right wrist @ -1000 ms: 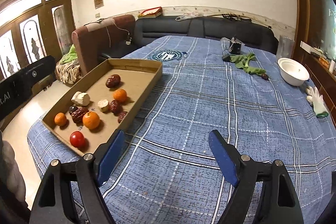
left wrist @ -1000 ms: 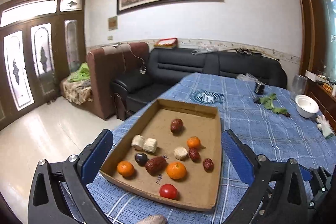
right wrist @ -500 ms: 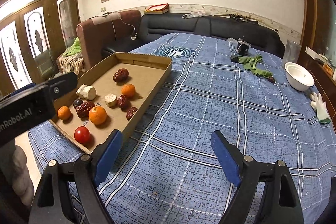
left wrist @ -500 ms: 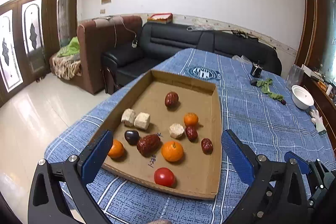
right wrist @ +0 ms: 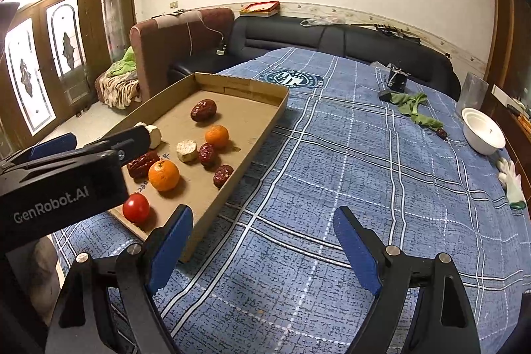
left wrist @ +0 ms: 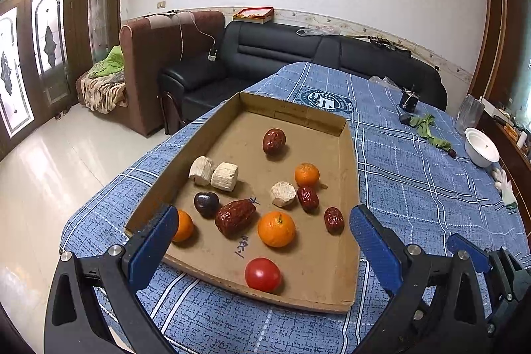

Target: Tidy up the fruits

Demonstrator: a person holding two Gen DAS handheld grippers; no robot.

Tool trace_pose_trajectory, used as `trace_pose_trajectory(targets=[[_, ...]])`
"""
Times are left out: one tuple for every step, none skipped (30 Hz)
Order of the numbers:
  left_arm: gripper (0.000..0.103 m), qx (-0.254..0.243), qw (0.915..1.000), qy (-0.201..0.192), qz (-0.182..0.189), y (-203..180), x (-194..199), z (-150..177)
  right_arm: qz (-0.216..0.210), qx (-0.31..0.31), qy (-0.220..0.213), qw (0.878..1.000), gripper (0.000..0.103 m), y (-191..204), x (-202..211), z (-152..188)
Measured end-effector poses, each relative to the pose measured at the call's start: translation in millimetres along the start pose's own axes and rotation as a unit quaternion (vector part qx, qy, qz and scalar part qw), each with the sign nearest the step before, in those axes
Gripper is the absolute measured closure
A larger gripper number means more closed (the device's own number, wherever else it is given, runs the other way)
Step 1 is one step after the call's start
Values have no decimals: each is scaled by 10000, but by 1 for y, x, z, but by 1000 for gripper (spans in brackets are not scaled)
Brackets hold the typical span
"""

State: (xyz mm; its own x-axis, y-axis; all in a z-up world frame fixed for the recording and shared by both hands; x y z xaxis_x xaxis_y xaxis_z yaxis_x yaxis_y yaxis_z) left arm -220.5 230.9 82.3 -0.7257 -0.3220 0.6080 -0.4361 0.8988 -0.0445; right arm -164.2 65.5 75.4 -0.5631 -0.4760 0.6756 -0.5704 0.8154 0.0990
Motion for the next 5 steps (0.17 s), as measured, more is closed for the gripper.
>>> trace_pose_trajectory(targets=[[0,-8,10000,-20,-11,0,0,0,-21,20,4,10000,13,1,-1,0],[0,-12,10000,-33,-12,0,1,-1,-44,33,10,10000,13,1,-2,1],[0,-20,10000,-45,-14,0,1,-1,-58,30,18,10000,12,1,-2,1],[0,-30,10000,-45,-17,-1,0,-1,-72,6,35,10000,12,0,-3,1],[0,-31,10000,-42,-15,-1,0,-1,-98,-66,63,9999,12,-4,-4,1]])
Point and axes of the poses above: each gripper's, at about its wrist camera, not at the fingertips, and x roughly against the way its jaws point, y to its left, z to its underside, the point moved 1 cm from there along -x, roughly the way its jaws point, and after that the axes turned 3 degrees about -x, right-handed, at the moved point
